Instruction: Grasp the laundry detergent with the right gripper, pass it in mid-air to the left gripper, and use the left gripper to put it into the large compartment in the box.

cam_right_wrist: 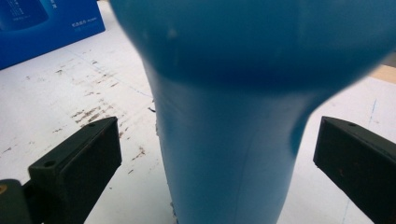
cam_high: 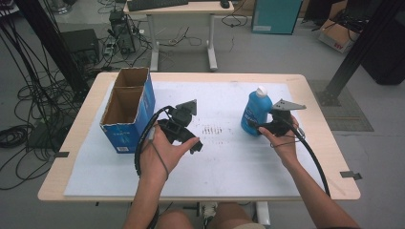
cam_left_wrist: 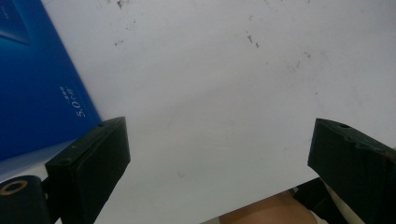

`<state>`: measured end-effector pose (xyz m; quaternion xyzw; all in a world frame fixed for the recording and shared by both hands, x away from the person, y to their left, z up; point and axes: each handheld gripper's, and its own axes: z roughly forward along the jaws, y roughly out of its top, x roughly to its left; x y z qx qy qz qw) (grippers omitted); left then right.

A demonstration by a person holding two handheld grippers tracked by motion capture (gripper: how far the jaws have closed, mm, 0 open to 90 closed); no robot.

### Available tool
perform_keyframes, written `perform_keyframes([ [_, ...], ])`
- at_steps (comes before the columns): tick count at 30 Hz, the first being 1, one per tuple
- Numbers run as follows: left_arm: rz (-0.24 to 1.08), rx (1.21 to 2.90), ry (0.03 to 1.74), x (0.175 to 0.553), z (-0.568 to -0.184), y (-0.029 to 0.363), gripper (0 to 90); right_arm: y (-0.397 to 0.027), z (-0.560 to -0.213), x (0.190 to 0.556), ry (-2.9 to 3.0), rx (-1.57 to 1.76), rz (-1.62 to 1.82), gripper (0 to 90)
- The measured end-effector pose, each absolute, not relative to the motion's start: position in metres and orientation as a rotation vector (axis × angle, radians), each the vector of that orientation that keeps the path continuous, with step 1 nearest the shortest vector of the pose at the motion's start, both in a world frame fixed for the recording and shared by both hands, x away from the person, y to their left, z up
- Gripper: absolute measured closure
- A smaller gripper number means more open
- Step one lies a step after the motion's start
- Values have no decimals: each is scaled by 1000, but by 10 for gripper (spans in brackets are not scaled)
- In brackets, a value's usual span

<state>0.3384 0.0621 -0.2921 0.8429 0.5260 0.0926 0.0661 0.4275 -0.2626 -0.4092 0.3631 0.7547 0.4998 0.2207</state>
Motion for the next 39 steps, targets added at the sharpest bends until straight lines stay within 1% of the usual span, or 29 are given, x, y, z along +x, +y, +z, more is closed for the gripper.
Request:
perform_keyframes([
  [39,274,2555,1587,341,-293,61,60,-264,-408,429,2060,1016,1370,6],
])
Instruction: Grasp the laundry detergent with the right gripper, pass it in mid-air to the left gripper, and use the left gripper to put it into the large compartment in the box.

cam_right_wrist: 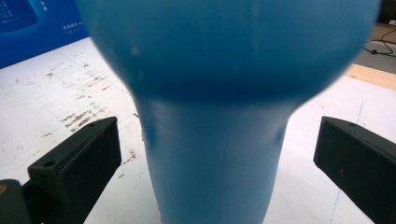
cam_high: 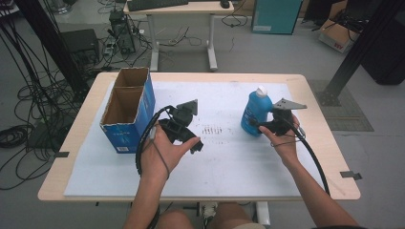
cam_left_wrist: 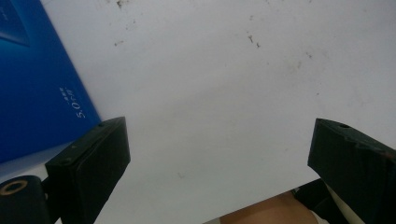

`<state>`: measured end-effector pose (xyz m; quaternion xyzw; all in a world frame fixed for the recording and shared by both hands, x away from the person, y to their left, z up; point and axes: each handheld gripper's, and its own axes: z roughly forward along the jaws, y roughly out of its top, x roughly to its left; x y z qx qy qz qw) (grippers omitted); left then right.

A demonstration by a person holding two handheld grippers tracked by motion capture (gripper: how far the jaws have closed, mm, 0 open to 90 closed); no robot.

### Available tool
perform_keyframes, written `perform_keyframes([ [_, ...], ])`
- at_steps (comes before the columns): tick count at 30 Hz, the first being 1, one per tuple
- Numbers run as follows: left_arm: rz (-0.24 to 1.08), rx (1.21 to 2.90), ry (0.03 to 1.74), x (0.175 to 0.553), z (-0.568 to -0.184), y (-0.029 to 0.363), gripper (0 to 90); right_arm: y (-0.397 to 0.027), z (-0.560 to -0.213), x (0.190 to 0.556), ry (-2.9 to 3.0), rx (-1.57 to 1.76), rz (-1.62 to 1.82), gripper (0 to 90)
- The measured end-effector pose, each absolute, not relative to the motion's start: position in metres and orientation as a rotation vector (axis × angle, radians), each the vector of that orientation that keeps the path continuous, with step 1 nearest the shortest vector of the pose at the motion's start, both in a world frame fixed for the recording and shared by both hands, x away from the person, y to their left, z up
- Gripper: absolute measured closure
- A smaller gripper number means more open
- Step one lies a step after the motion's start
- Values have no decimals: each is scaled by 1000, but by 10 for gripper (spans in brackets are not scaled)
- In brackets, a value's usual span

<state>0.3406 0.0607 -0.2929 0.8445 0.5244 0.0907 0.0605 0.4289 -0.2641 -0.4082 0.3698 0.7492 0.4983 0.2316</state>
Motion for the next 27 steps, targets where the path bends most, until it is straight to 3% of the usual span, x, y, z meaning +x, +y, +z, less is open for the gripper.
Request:
perform_keyframes([
  [27,287,2558,1582,342,-291,60,60,-266,-407,430,2039,1024,1375,5],
])
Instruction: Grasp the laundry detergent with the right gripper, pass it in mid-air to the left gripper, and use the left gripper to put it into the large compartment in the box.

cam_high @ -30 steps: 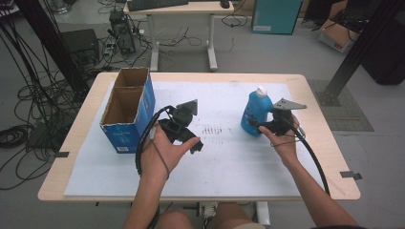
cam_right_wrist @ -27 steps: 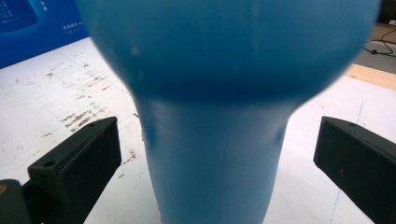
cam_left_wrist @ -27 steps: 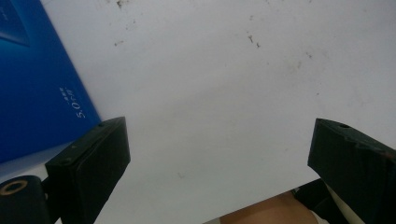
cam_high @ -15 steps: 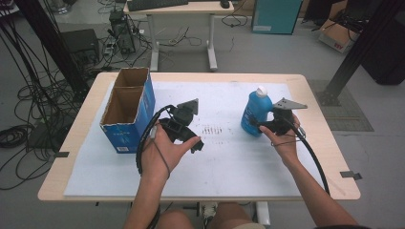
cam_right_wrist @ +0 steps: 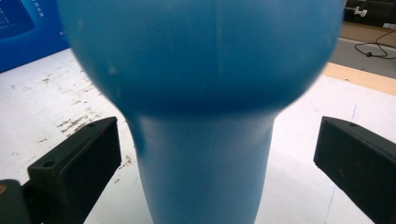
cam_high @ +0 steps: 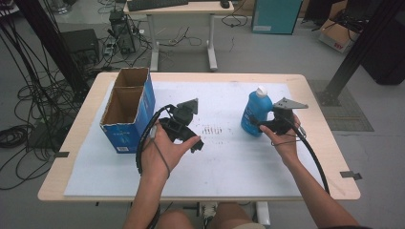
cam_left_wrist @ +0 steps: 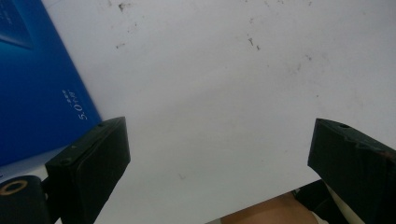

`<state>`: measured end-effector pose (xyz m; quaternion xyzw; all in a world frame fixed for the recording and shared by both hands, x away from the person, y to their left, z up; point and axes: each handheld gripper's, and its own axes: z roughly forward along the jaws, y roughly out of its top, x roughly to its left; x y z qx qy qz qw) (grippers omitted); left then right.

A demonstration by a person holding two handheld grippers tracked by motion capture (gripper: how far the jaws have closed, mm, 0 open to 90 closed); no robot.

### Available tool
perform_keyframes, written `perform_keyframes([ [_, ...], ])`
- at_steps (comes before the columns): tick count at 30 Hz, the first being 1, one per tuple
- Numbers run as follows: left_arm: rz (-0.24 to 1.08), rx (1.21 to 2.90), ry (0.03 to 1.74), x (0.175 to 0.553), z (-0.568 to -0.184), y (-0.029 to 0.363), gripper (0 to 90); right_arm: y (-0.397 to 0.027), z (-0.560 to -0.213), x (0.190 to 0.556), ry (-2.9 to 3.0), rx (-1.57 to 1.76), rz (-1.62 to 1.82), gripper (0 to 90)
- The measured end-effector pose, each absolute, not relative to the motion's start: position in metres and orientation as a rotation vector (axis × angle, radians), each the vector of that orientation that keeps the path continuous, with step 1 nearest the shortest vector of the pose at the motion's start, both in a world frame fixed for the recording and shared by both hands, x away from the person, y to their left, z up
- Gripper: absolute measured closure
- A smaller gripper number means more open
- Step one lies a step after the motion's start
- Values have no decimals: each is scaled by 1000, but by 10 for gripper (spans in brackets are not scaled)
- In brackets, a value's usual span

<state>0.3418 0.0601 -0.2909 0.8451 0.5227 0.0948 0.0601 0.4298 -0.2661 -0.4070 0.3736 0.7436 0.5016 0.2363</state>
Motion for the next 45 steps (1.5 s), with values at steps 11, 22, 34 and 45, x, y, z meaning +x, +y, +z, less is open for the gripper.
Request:
perform_keyframes([
  [11,285,2552,1586,341,-290,60,59,-265,-408,430,2043,1019,1377,6],
  [22,292,2552,1586,341,-289,60,59,-266,-408,430,2041,1019,1370,5],
  [34,296,2550,1585,341,-289,61,59,-265,-408,430,2040,1021,1370,5],
  [45,292,2550,1583,341,-288,62,59,-265,-408,430,2041,1016,1371,6],
])
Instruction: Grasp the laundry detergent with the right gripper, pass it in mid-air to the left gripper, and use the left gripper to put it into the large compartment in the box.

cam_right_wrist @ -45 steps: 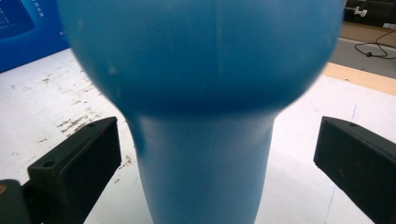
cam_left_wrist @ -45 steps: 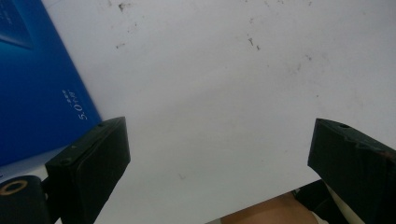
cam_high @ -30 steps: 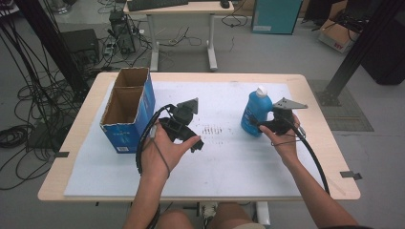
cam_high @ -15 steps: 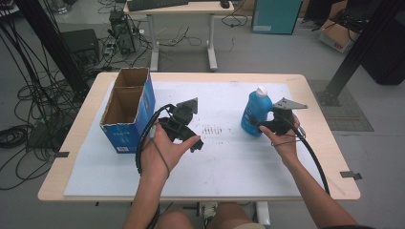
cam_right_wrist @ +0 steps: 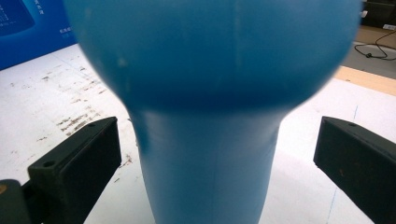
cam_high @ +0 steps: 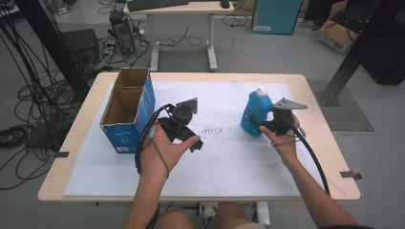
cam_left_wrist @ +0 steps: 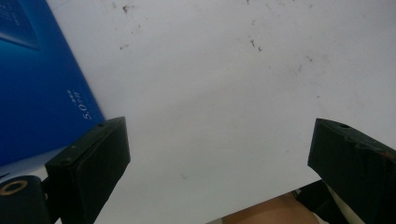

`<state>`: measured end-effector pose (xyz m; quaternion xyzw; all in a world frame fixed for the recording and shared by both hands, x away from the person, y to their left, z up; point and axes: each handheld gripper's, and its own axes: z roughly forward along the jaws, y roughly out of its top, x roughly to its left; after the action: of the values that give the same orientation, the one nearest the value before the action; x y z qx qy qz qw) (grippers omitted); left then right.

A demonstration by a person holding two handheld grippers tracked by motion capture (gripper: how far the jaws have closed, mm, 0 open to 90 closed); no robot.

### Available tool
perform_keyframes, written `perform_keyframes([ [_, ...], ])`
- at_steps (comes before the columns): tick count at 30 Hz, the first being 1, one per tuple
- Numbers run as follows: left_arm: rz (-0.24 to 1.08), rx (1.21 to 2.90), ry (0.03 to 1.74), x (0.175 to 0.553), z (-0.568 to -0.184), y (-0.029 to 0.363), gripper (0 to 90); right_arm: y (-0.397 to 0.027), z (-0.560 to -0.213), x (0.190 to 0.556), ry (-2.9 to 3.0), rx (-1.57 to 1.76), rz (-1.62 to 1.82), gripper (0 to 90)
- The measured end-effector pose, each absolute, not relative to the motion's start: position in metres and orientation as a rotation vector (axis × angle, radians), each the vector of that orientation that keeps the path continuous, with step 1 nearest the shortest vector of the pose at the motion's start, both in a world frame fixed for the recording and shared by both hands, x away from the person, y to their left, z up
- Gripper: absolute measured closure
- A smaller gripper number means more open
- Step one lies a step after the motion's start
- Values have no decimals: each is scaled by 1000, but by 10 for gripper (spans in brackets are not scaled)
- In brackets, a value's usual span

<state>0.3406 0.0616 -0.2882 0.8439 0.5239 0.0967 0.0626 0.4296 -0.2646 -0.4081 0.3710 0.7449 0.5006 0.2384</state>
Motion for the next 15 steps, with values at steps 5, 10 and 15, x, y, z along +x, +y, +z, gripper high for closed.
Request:
perform_keyframes([
  [5,295,2545,1586,341,-288,62,59,-264,-409,430,2043,1019,1373,8],
  [10,294,2549,1587,341,-288,62,59,-264,-410,430,2046,1014,1372,26],
  [15,292,2547,1589,340,-289,63,59,-263,-410,431,2055,998,1377,83],
])
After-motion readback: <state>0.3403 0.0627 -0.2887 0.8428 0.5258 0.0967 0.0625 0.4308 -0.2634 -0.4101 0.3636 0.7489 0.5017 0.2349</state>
